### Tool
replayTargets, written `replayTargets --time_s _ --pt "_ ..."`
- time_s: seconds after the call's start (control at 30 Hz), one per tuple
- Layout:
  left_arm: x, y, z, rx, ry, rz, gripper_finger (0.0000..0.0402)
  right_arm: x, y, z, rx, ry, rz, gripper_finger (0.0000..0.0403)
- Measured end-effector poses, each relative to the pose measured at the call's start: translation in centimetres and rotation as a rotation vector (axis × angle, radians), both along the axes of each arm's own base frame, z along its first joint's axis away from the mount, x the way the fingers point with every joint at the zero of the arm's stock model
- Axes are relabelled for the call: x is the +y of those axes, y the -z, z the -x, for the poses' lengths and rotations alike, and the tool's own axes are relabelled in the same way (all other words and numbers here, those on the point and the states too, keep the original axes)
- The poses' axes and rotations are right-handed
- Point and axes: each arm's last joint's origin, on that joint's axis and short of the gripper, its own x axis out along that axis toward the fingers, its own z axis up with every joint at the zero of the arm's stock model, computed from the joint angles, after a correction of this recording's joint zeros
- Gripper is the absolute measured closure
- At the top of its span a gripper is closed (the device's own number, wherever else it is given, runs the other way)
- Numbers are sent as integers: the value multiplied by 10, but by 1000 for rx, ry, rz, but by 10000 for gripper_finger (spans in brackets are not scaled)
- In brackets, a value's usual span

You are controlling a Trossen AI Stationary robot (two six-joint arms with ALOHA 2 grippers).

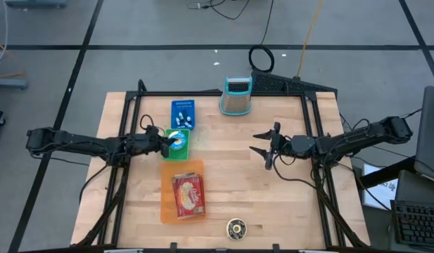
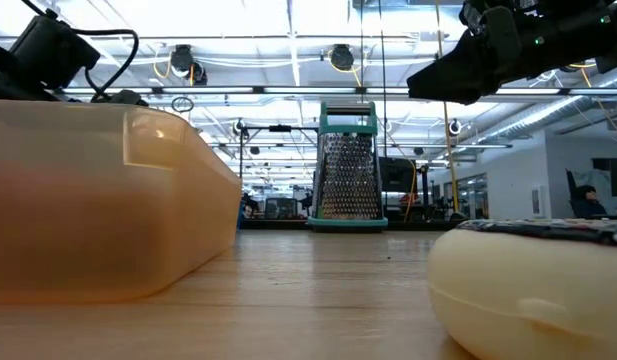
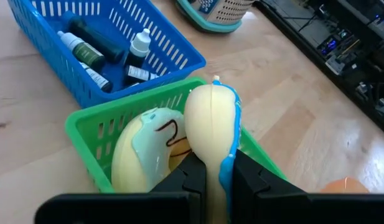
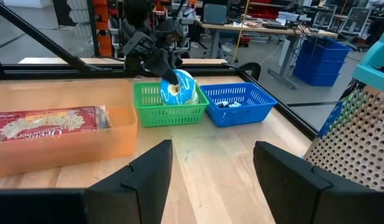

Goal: Pick & Place Food Item
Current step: Put the blue donut into the green bin

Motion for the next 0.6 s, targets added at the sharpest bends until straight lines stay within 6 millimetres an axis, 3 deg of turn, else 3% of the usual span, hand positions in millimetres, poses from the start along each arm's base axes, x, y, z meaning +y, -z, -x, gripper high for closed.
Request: replayTargets --time_s 0.27,0.6 --pt "0 -14 -6 -160 10 -11 366 0 0 0 -1 1 -3 191" --pt "0 -1 -1 -45 -32 53 366 0 0 0 0 1 -4 192"
